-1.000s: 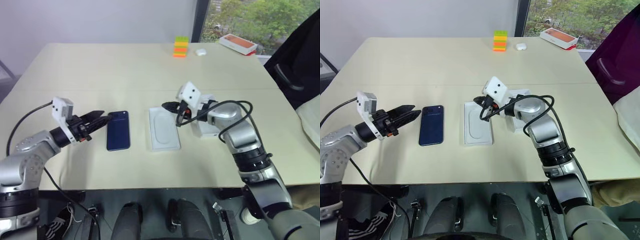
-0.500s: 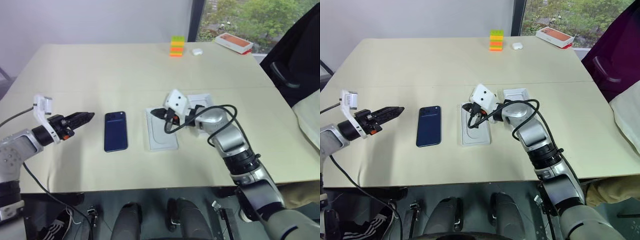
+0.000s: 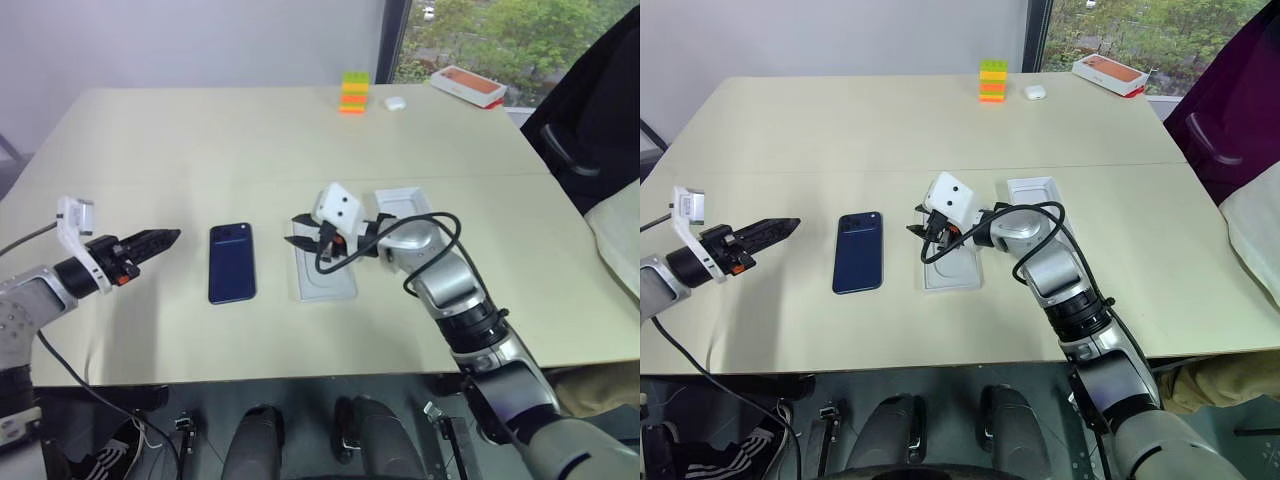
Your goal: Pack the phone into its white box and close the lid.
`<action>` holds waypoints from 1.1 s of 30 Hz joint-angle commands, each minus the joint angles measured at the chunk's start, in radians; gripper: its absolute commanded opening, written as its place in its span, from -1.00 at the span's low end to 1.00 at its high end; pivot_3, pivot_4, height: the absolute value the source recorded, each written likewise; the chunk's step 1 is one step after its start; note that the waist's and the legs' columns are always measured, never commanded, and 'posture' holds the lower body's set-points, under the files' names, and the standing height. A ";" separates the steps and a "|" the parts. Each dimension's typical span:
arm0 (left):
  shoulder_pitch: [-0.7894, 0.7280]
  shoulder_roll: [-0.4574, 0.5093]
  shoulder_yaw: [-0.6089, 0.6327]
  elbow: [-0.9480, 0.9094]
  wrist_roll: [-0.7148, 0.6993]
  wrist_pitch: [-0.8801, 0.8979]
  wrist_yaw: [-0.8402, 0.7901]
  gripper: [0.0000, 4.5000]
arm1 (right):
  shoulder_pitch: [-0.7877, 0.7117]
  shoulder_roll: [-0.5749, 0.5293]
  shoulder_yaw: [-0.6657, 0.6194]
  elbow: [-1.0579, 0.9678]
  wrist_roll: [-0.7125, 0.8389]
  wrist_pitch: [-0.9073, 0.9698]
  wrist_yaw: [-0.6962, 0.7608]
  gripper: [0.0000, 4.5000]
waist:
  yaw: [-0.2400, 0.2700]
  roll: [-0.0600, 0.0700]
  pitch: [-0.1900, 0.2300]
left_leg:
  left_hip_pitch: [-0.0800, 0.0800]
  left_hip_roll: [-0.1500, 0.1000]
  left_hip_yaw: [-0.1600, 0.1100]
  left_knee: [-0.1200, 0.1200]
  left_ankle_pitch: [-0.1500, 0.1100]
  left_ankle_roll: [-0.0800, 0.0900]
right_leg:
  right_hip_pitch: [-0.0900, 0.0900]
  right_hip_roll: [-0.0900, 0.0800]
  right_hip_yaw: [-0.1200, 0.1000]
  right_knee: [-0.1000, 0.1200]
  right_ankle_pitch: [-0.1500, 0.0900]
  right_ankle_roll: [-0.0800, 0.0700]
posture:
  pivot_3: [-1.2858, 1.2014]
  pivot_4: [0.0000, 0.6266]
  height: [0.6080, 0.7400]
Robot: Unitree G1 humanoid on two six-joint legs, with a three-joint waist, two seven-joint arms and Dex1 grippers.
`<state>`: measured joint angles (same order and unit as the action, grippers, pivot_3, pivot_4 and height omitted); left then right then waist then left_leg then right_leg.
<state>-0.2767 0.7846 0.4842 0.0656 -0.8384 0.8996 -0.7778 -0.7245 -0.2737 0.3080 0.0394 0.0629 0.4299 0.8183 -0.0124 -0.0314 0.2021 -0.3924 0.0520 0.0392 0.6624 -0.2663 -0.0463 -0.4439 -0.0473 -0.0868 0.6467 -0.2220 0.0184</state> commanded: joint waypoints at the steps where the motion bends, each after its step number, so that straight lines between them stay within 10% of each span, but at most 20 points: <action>1: -0.009 -0.009 0.004 -0.035 0.006 -0.029 0.009 0.03 | -0.022 0.008 -0.023 -0.037 0.014 -0.012 -0.015 -0.29 | 0.001 0.000 0.000 | 0.000 0.000 0.000 0.000 0.000 0.000 | 0.000 0.000 0.000 0.000 0.000 0.000 | 0.03 -0.52 1.00; 5: -0.011 -0.013 -0.008 -0.033 0.026 -0.045 0.012 0.03 | -0.025 -0.003 -0.032 -0.028 0.012 -0.017 -0.017 -0.97 | 0.000 0.000 0.000 | 0.000 0.000 0.000 0.000 0.000 0.000 | 0.000 0.000 0.000 0.000 0.000 0.000 | 0.03 -0.52 1.00; 9: -0.023 -0.006 0.013 -0.013 -0.030 0.032 0.005 0.03 | -0.022 -0.007 -0.017 -0.015 -0.017 -0.038 -0.034 -0.97 | 0.000 0.000 0.000 | 0.000 0.000 0.000 0.000 0.000 0.000 | 0.000 0.000 0.000 0.000 0.000 0.000 | 0.03 -0.52 1.00; 15: -0.024 0.011 0.001 -0.005 -0.011 0.048 0.015 0.99 | -0.027 0.015 0.002 0.006 -0.039 -0.060 -0.054 -1.00 | -0.001 0.000 0.000 | 0.000 0.000 0.000 0.000 0.000 0.000 | 0.000 0.000 0.000 0.000 0.000 0.000 | 0.03 -0.52 1.00; 33: -0.051 -0.032 0.022 0.068 -0.062 0.198 0.076 0.99 | -0.040 0.074 0.082 0.073 -0.130 -0.084 -0.091 -1.00 | -0.002 0.000 0.000 | 0.000 0.000 0.000 0.000 0.000 0.000 | 0.000 0.000 0.000 0.000 0.000 0.000 | 0.03 -0.52 1.00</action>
<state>-0.3123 0.7505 0.4649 0.1364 -0.8725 1.0836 -0.7152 -0.7522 -0.2118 0.3783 0.1219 -0.0566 0.3654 0.7350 -0.0145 -0.0316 0.2021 -0.3924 0.0520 0.0389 0.6620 -0.2663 -0.0463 -0.4442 -0.0473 -0.0868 0.6468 -0.2220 0.0184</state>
